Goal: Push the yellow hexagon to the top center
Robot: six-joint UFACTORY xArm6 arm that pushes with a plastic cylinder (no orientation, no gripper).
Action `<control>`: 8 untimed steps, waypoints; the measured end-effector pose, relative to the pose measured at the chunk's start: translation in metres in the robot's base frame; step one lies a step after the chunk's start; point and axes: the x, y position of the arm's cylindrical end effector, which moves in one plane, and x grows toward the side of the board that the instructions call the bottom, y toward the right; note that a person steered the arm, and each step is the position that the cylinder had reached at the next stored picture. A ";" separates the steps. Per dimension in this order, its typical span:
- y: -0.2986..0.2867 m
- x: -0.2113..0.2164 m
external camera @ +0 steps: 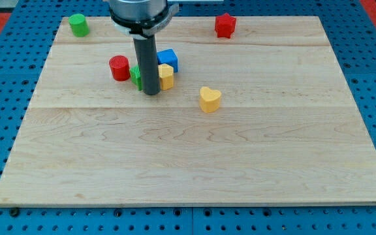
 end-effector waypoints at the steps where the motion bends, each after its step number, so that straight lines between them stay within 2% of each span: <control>1: 0.002 -0.012; 3: 0.112 -0.024; 4: 0.105 -0.024; 5: 0.068 -0.028; 7: 0.065 -0.100; 8: 0.064 -0.097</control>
